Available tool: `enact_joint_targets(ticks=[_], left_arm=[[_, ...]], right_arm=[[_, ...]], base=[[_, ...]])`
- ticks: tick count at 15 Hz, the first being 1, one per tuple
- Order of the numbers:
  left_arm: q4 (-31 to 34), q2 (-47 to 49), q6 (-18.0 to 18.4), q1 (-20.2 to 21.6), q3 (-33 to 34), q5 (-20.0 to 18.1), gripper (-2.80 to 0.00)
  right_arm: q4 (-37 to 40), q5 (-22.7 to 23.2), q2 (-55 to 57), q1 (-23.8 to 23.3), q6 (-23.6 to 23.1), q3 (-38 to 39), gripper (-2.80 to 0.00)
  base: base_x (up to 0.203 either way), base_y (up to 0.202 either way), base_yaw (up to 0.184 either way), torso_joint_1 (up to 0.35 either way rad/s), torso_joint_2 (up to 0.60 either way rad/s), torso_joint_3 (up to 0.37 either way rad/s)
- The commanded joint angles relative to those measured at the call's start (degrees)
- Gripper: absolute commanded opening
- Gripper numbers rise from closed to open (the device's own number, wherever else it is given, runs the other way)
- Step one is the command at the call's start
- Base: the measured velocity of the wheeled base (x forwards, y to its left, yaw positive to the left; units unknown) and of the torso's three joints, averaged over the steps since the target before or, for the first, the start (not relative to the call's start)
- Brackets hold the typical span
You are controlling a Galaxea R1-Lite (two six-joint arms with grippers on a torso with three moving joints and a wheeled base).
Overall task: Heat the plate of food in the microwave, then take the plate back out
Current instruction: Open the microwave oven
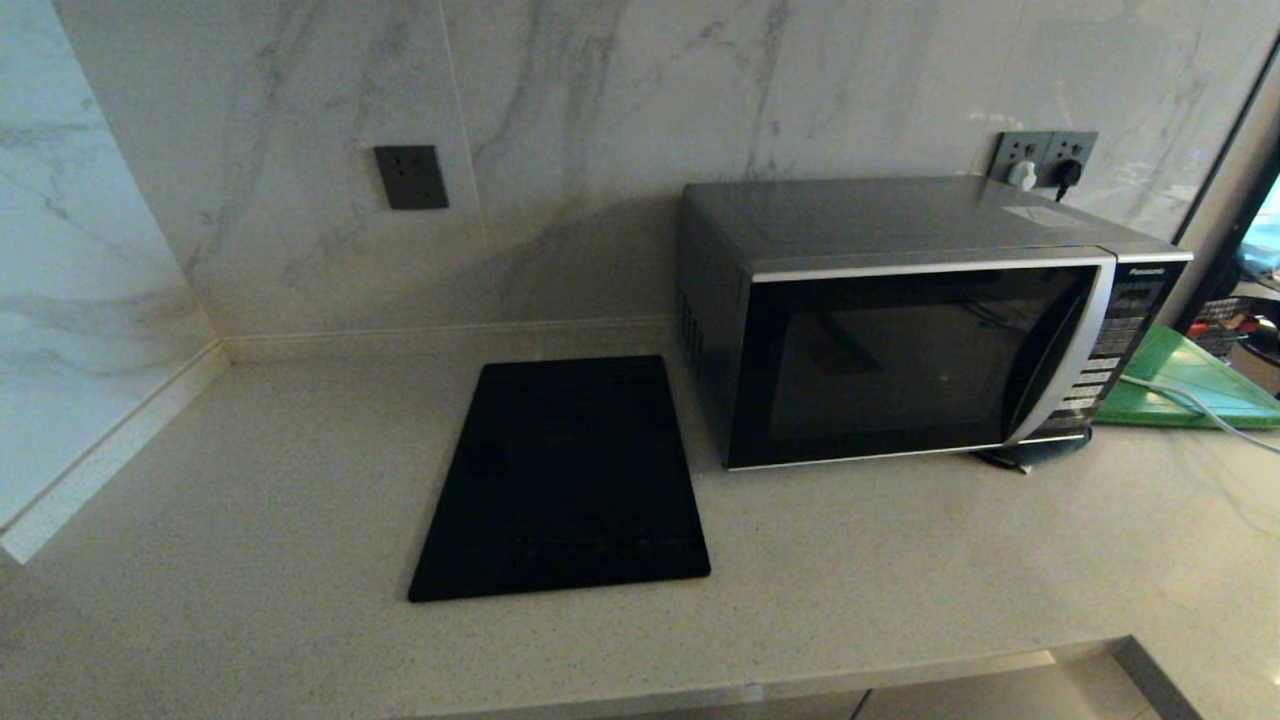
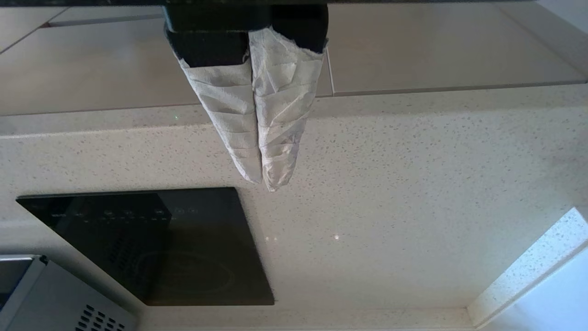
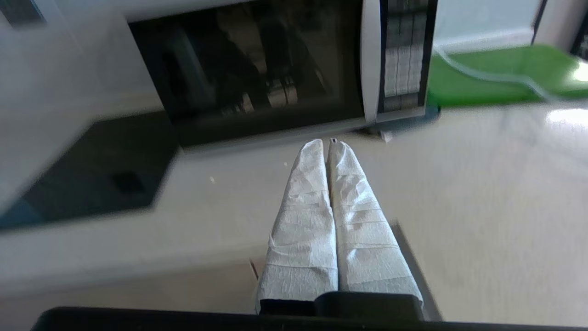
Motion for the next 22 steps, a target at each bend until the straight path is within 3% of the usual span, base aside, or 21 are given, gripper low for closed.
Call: enact_joint_targets(ticks=[1, 4, 8, 13, 15, 20, 22], left_arm=[[0.0, 0.0, -0.1, 0.0, 0.0, 0.0, -2.80], [0.0, 0.0, -0.1, 0.0, 0.0, 0.0, -2.80], [0.0, 0.0, -0.1, 0.0, 0.0, 0.0, -2.80], [0.0, 0.0, -0.1, 0.0, 0.0, 0.0, -2.80], [0.0, 0.0, -0.1, 0.0, 0.0, 0.0, -2.80], [0.0, 0.0, -0.1, 0.0, 0.0, 0.0, -2.80], [0.0, 0.0, -0.1, 0.0, 0.0, 0.0, -2.80]], right_arm=[[0.4, -0.2, 12.8, -0.1, 0.5, -8.8, -2.80], [0.6, -3.3, 26.5, -0.3, 0.7, -18.8, -2.80], [0.6, -14.5, 44.2, -0.4, 0.8, -32.6, -2.80], [-0.3, -38.4, 60.0, -0.3, -1.4, -39.5, -2.80], [-6.1, -44.0, 63.5, 0.3, -4.0, -37.4, -2.80], [-35.7, -51.2, 73.2, 4.5, -15.7, -27.2, -2.80], [-37.6, -53.4, 77.5, 5.7, -16.4, -26.8, -2.80]], base=[[0.000, 0.000, 0.000, 0.000, 0.00, 0.000], [0.000, 0.000, 0.000, 0.000, 0.00, 0.000], [0.000, 0.000, 0.000, 0.000, 0.00, 0.000], [0.000, 0.000, 0.000, 0.000, 0.00, 0.000], [0.000, 0.000, 0.000, 0.000, 0.00, 0.000], [0.000, 0.000, 0.000, 0.000, 0.00, 0.000], [0.000, 0.000, 0.000, 0.000, 0.00, 0.000]])
